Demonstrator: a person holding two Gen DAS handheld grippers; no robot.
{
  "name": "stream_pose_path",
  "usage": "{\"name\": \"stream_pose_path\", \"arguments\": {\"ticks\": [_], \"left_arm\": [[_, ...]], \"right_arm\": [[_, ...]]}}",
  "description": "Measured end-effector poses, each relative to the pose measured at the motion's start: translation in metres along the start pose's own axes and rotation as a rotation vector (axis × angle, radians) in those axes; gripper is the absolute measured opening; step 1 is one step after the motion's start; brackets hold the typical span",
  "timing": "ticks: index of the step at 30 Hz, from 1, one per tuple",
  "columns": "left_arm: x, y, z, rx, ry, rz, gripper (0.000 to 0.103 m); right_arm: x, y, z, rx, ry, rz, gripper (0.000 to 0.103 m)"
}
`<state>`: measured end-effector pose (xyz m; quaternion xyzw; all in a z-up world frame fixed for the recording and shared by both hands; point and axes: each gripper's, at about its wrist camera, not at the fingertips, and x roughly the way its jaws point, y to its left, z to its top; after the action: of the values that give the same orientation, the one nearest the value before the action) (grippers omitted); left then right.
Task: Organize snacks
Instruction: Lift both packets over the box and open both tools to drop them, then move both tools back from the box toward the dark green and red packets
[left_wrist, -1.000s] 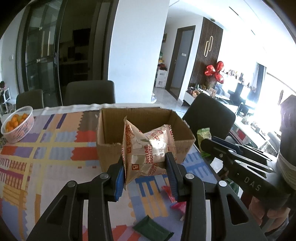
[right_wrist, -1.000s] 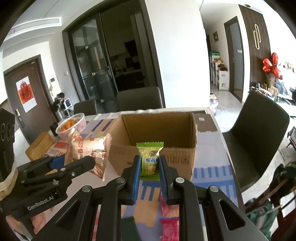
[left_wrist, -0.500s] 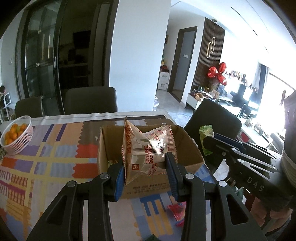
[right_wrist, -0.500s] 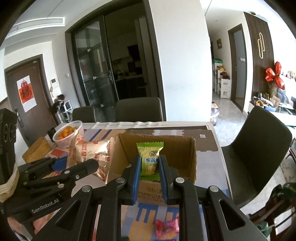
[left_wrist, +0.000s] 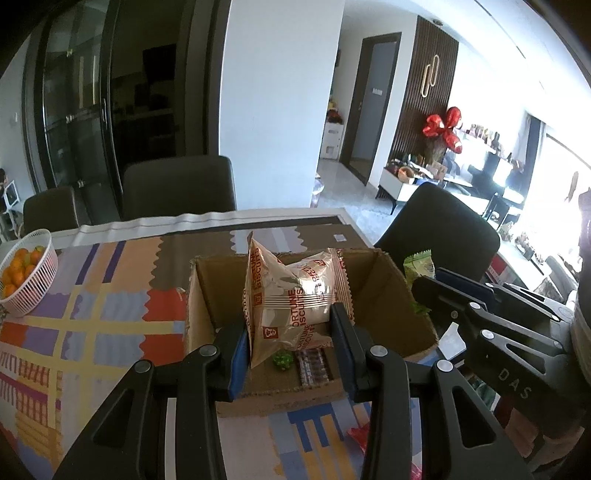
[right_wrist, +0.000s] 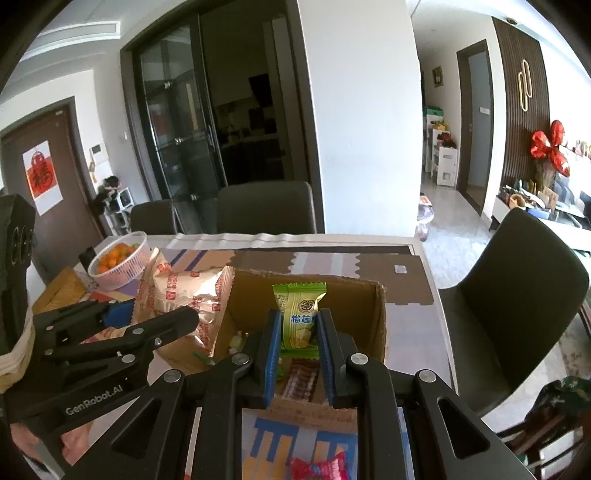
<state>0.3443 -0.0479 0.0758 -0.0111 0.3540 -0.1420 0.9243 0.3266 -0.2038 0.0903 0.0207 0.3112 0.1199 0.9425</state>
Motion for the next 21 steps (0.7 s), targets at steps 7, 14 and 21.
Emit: {"name": "stream_pose_path", "arguments": {"ticks": [7,14,21], "left_arm": [[0.031,0.004,0.002,0.001,0.065,0.045,0.040],[0.033,0.005,-0.008,0.026,0.073,0.126,0.055],[0.004,0.000,-0.030,0.022,0.056,0.139,0.058]], "right_arm": [[0.027,-0.004,-0.002,-0.007,0.073,-0.010,0.021],[0.046,-0.015,-0.009,0.028,0.126,-0.038,0.037],[0.019,-0.014,-0.022,0.011,0.095,-0.056,0.049]]}}
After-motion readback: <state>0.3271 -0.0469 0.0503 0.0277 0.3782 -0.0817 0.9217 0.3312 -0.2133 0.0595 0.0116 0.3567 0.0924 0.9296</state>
